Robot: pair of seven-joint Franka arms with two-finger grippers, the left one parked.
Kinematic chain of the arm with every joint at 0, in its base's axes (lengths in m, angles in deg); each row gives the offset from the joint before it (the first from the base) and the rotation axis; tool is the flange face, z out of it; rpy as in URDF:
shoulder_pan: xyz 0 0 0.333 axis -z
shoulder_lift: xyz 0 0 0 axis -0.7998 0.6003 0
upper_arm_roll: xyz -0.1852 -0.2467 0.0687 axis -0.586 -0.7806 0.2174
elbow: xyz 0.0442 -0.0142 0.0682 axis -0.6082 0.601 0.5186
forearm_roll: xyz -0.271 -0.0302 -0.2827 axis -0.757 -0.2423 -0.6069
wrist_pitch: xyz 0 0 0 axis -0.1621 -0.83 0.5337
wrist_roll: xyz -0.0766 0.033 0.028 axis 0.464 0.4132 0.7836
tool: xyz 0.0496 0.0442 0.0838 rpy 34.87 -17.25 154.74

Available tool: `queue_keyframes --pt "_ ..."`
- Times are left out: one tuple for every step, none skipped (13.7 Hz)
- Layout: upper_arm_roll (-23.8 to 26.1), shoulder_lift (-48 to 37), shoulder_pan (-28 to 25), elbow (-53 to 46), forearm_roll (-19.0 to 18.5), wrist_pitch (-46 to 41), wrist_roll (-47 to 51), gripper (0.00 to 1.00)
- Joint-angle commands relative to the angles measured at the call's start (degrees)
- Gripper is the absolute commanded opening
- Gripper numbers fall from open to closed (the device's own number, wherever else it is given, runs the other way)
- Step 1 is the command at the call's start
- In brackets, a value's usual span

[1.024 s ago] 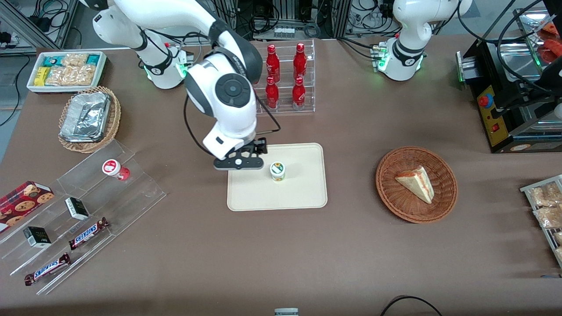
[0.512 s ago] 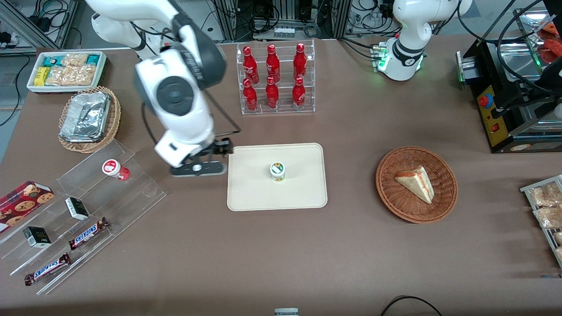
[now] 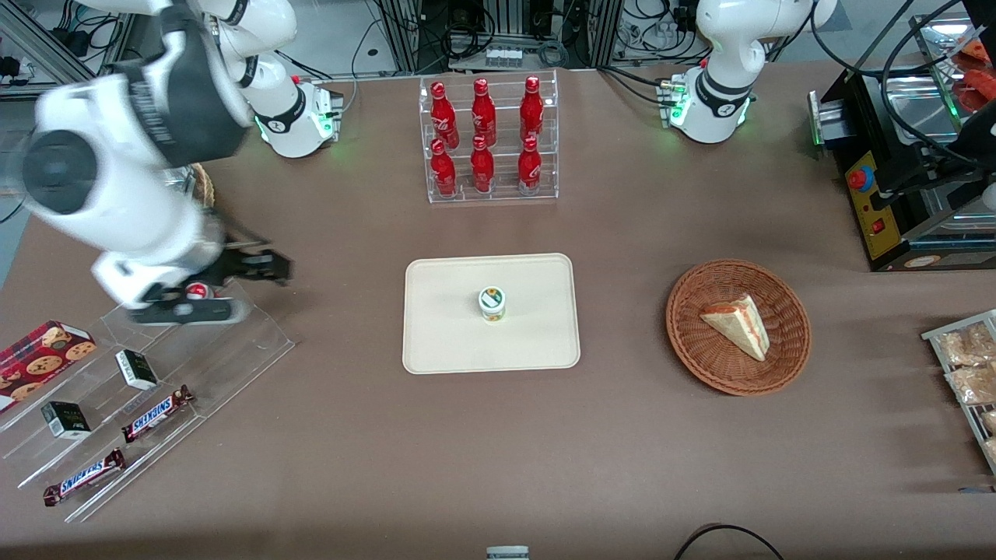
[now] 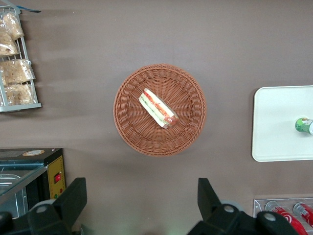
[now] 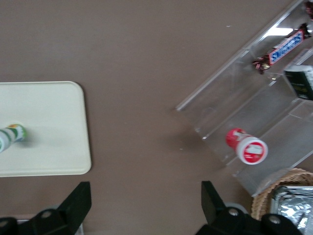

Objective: Place green gum on tray

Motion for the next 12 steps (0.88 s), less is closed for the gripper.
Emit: queue_keyframes --pt "0.84 -4.38 5.05 3.74 0.99 -0.3 -5.44 1.0" --pt "0.84 -5.51 6.37 4.79 1.08 -0.3 -6.94 1.0" --pt "0.84 -6.4 7.6 5.32 0.99 -0.13 -8.61 1.0" --pt "0.67 -7.1 8.05 5.33 1.08 -0.48 -11.67 1.0" --pt "0.41 -8.06 8.31 5.33 1.08 -1.87 -13.18 1.0" --pt "0.32 -9.12 9.1 5.33 0.99 -3.71 -13.28 1.0" --pt "0.32 -10.0 9.54 5.24 0.99 -5.12 -13.46 1.0" --pt "0.23 -10.7 9.72 5.15 0.73 -6.7 -13.55 1.0" --pt "0.23 -11.32 9.98 4.72 0.55 -8.63 -13.46 1.0" --pt "0.23 -11.85 10.07 4.36 0.38 -9.7 -13.46 1.0" --pt "0.23 -12.46 10.42 4.27 0.38 -10.84 -13.37 1.0" --pt "0.14 -12.9 11.21 4.27 0.38 -11.81 -13.37 1.0"
